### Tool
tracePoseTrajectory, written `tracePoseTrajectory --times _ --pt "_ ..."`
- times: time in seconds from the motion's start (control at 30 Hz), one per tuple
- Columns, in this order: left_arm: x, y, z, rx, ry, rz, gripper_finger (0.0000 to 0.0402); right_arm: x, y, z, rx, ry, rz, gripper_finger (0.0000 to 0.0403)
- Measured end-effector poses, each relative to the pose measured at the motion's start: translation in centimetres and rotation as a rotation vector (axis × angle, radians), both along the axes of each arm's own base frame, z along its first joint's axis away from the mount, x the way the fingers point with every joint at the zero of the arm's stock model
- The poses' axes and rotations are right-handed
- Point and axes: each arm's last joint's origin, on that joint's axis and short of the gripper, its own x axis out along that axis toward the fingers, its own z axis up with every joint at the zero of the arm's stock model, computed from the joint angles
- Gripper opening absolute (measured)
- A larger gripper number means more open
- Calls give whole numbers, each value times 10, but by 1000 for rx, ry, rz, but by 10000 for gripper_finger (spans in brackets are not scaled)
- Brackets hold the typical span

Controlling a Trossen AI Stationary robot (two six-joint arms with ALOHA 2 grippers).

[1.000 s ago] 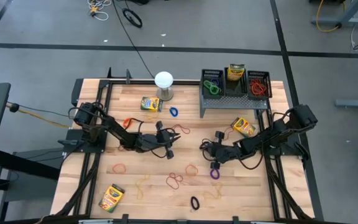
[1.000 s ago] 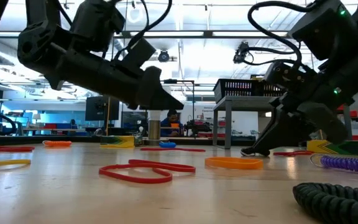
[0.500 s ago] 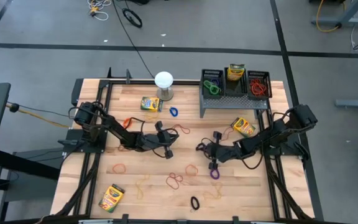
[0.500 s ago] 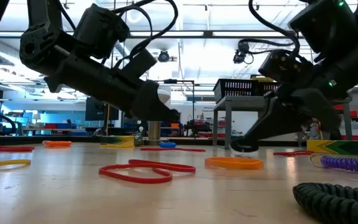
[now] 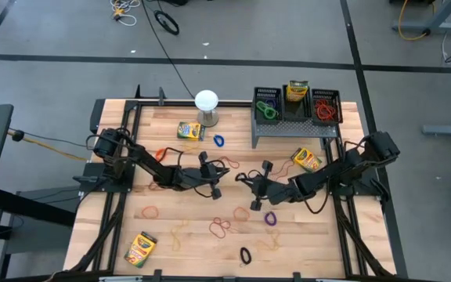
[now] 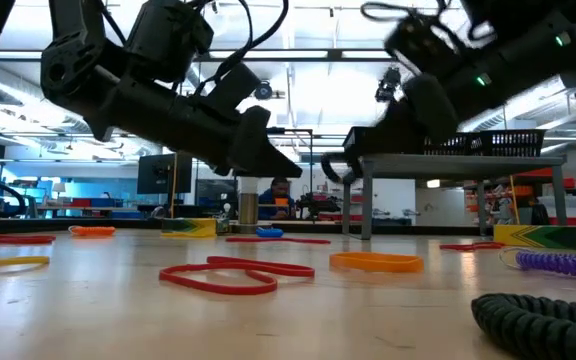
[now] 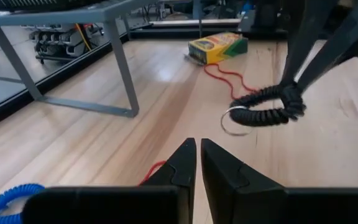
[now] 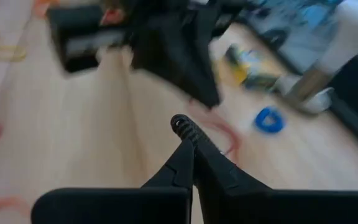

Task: Pick & Place Office Desk Supplies
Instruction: Put the black spring keychain into the left black basket on the shelf

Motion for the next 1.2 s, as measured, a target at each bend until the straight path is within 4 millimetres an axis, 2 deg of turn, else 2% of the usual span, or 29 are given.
tracePoseTrajectory --times 0.17,0.4,0.53,0.7,0.8,0.97,1.07,1.2 --pt "3 -1 3 -2 -14 -1 34 12 -1 30 -114 -15 -119 8" --pt "3 -1 1 -4 2 -2 34 9 -21 80 -141 -48 -171 8" --pt "3 -1 2 -9 -2 -1 34 3 -49 107 -173 -25 -279 8" --pt "3 -1 3 -11 -14 0 34 1 -97 135 -175 43 -418 9" --pt "3 -1 3 -12 -21 1 34 1 -126 142 -118 81 -457 9" --pt "3 -1 3 -12 -21 -1 34 -7 -168 135 -29 140 -531 9" --pt "3 -1 3 -12 -21 -1 34 -12 -182 133 13 153 -554 9" --pt "3 -1 3 -12 -21 1 34 -15 -190 132 27 153 -567 9"
